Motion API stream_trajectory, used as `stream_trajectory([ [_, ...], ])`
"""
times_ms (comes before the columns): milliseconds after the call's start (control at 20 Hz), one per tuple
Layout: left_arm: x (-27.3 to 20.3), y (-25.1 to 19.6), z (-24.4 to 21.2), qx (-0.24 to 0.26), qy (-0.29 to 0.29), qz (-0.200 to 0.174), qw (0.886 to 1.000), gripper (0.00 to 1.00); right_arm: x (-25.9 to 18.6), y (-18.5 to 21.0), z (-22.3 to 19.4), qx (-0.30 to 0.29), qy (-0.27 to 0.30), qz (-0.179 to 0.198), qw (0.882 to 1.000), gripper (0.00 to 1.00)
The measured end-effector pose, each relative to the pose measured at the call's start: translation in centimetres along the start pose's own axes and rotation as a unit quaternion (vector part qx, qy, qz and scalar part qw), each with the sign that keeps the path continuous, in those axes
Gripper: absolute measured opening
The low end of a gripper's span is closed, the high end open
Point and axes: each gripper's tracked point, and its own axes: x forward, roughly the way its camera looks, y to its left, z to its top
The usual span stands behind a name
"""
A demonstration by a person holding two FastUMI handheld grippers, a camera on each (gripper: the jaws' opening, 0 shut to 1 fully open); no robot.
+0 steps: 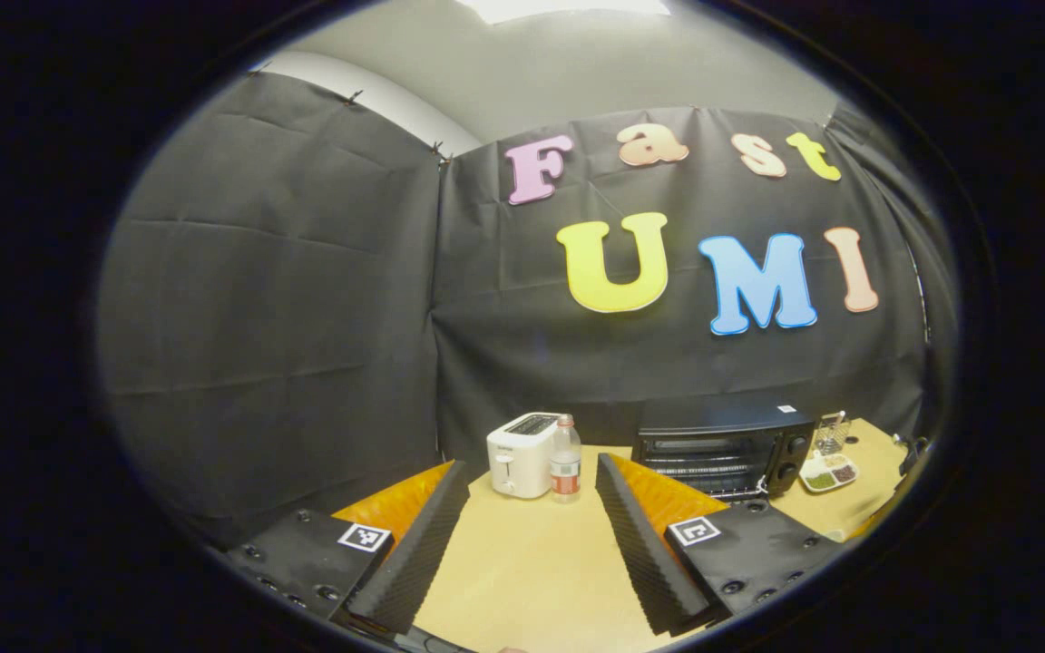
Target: Open the electric oven with the left hand, put the food in, and close the electric oven.
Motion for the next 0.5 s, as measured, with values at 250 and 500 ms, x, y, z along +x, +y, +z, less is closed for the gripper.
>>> stream_trajectory([
  [250,-0.6,-0.4,0.7,-0.007,-0.012,-0.004,1.000,1.00,-0.2,0.5,-0.7,0.068,-0.005,0.053,0.996,0.01],
  [500,-2.1,-1.5,1.0,0.000,-0.013,-0.012,1.000,1.00,-1.2,0.6,-1.1,0.111,-0.034,0.078,0.990,0.01],
])
